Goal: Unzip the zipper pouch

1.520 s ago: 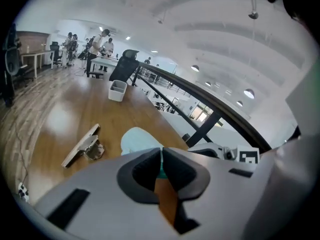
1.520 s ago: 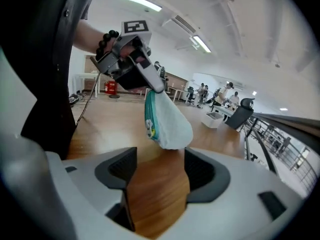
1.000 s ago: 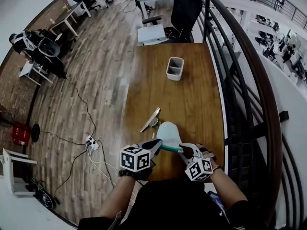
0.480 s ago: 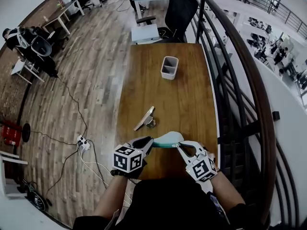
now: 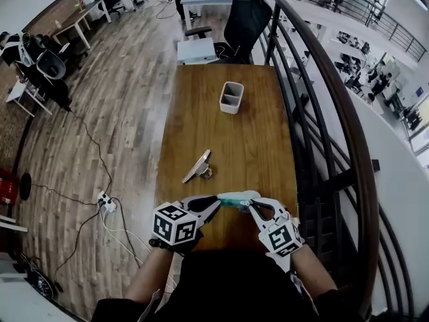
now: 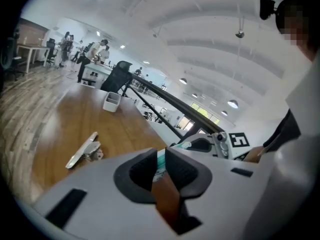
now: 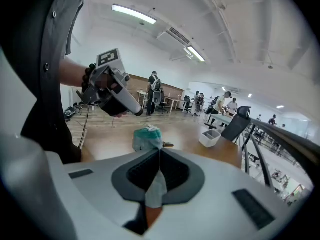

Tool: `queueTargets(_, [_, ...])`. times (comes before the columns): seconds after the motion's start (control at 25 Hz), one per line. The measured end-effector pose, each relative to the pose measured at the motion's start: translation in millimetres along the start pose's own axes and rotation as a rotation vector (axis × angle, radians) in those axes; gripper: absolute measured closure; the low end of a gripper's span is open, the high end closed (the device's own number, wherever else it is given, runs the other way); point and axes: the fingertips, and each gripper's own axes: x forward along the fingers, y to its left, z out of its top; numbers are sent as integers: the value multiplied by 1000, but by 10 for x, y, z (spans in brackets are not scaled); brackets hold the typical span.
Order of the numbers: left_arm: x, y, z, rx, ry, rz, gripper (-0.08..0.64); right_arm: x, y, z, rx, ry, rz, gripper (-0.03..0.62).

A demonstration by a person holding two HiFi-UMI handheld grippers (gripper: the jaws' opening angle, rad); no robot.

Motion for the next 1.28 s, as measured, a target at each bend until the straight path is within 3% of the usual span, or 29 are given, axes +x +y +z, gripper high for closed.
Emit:
queueTargets(0.16, [116,-359,47,11,15,-128,505,-47,-25,75,-4,-2,-27,589])
queueTargets(0.32, [207,-530,87,5,9,-188,505,-67,-57,171,-9,-10,-55,589])
queueTargets(0.76, [242,-571,188,4,11,-198,500,-86,-88,342,-52,-12,-90,589])
queueTargets(0.92, [257,-578,140,-16,22,-202,392,-73,-59,395,-65,-18,-84,591])
queueTargets(1.16, [316,-488,89,-93,13,-185,391,-60,15,445,-61,-44,-66,591])
queueTargets(1.28, [331,-479,67,-82,18,-177,391,-59,49,446,-60,-44,-56,591])
